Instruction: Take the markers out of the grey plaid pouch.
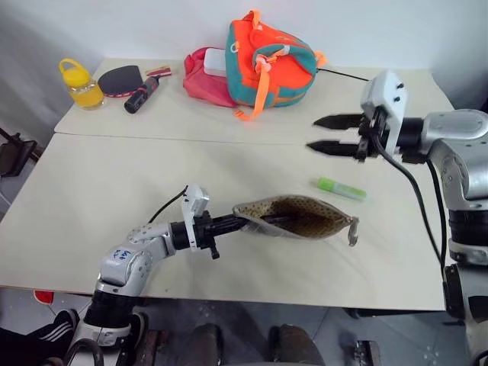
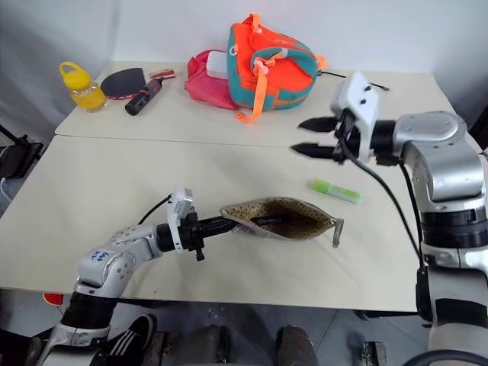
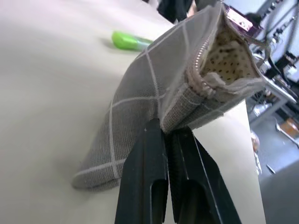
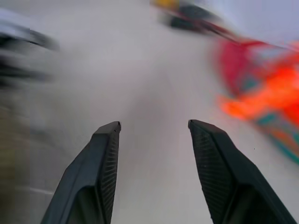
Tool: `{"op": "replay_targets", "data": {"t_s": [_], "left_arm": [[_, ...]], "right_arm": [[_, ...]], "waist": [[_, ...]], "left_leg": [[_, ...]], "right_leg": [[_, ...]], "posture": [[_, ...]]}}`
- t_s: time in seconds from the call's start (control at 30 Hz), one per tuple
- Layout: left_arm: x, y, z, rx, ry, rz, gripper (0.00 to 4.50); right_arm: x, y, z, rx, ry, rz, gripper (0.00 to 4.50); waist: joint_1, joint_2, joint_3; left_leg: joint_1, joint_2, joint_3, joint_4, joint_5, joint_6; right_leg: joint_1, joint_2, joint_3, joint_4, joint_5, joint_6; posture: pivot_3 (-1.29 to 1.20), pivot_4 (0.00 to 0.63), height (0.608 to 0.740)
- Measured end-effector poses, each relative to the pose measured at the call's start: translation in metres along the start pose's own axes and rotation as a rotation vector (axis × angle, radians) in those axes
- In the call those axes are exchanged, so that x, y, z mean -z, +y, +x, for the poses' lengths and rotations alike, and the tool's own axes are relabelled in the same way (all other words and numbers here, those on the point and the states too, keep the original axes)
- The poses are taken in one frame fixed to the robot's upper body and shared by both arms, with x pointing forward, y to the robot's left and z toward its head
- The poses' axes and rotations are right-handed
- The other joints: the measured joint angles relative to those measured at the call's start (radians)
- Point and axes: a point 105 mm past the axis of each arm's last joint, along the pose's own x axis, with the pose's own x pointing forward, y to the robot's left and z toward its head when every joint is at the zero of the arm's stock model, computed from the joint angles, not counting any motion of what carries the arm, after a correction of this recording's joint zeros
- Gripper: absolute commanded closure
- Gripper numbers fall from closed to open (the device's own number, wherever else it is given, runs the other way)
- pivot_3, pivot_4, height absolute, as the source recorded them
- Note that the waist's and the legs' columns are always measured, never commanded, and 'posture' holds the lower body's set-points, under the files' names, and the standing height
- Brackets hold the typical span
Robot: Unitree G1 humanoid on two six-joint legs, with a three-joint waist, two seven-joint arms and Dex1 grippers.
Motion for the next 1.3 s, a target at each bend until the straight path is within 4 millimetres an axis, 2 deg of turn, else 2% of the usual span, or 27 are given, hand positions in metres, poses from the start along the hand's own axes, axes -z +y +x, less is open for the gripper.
{"op": "replay_targets", "data": {"t_s": [0.13, 0.23, 0.33, 0.4, 0.47, 0.63, 0.83, 0.93, 1.07, 1.2, 1.3], "left_arm": [[0.000, 0.002, -0.001, -0.014, -0.003, -0.010, 4.50], [0.000, 0.003, -0.001, -0.021, -0.003, -0.018, 4.50], [0.000, 0.002, -0.002, -0.018, -0.005, -0.037, 4.50], [0.000, 0.003, -0.002, -0.023, -0.004, -0.054, 4.50], [0.000, 0.003, -0.002, -0.021, -0.003, -0.076, 4.50], [-0.007, -0.014, 0.006, 0.094, -0.006, -0.220, 4.50], [-0.034, -0.030, 0.016, 0.214, -0.051, -0.324, 4.50], [-0.028, -0.032, 0.017, 0.224, -0.011, -0.353, 4.50], [-0.011, -0.031, 0.024, 0.199, 0.052, -0.348, 4.50], [-0.001, -0.018, 0.023, 0.158, 0.028, -0.422, 4.50], [0.003, -0.010, 0.022, 0.141, 0.017, -0.420, 4.50]], "right_arm": [[0.009, 0.035, 0.012, -0.125, 0.016, 0.056, 4.47], [0.019, 0.047, 0.020, -0.157, 0.076, 0.010, 4.47], [0.056, 0.047, 0.018, -0.144, 0.244, -0.077, 4.47], [0.072, 0.046, 0.016, -0.147, 0.295, -0.085, 4.47], [0.073, 0.043, 0.014, -0.142, 0.305, -0.111, 4.47], [0.074, 0.031, -0.004, -0.139, 0.419, -0.217, 4.47], [0.047, 0.029, -0.012, -0.214, 0.414, -0.193, 4.47], [0.053, 0.032, -0.015, -0.254, 0.471, -0.197, 4.47], [0.069, 0.044, 0.001, -0.313, 0.499, -0.216, 4.47], [0.083, 0.055, 0.012, -0.353, 0.516, -0.200, 4.47], [0.084, 0.049, 0.021, -0.318, 0.510, -0.236, 4.47]], "waist": [[0.007, 0.000, 0.000], [0.004, 0.000, 0.000], [0.006, -0.002, 0.000], [0.004, -0.002, 0.001], [0.001, -0.002, 0.001], [0.004, -0.002, 0.001], [0.003, -0.003, 0.002], [0.003, -0.004, 0.002], [0.001, -0.004, 0.002], [0.003, -0.004, 0.002], [0.002, -0.005, 0.003]], "left_leg": [[-0.001, -0.001, 0.000, 0.000, 0.000, 0.000], [-0.001, -0.001, 0.000, 0.001, 0.000, 0.000], [-0.001, -0.002, 0.001, 0.002, 0.000, 0.000], [-0.001, -0.002, 0.003, 0.001, 0.001, 0.001], [0.000, -0.002, 0.003, 0.001, 0.001, 0.001], [0.000, -0.002, 0.002, 0.001, 0.001, 0.001], [-0.001, -0.001, 0.001, 0.001, 0.001, 0.001], [-0.001, -0.002, 0.001, 0.001, 0.001, 0.001], [0.000, -0.002, 0.002, 0.001, 0.001, 0.001], [0.000, -0.002, 0.001, 0.003, 0.001, 0.001], [0.000, -0.002, 0.002, 0.006, 0.001, 0.001]], "right_leg": [[0.000, -0.001, 0.000, -0.001, 0.000, 0.000], [0.000, 0.000, -0.001, -0.001, 0.000, 0.000], [0.000, 0.001, -0.001, -0.002, 0.000, 0.000], [0.000, 0.001, -0.001, -0.002, 0.000, 0.001], [0.000, 0.001, -0.002, -0.001, 0.000, 0.001], [0.000, 0.000, -0.001, -0.001, 0.000, 0.001], [0.001, 0.000, -0.001, -0.002, 0.000, 0.001], [0.001, 0.001, -0.001, -0.002, 0.001, 0.001], [0.001, 0.003, -0.002, -0.003, 0.001, 0.002], [0.000, 0.002, -0.002, -0.003, 0.001, 0.001], [0.000, 0.002, -0.003, -0.002, 0.001, 0.001]], "posture": [[0.00, 0.150, 0.740], [0.00, 0.150, 0.740], [0.00, 0.150, 0.740], [0.00, 0.150, 0.740], [0.00, 0.150, 0.740], [0.00, 0.150, 0.740], [0.00, 0.150, 0.740], [0.00, 0.150, 0.740], [0.00, 0.150, 0.740], [0.00, 0.150, 0.740], [0.00, 0.150, 0.740]]}}
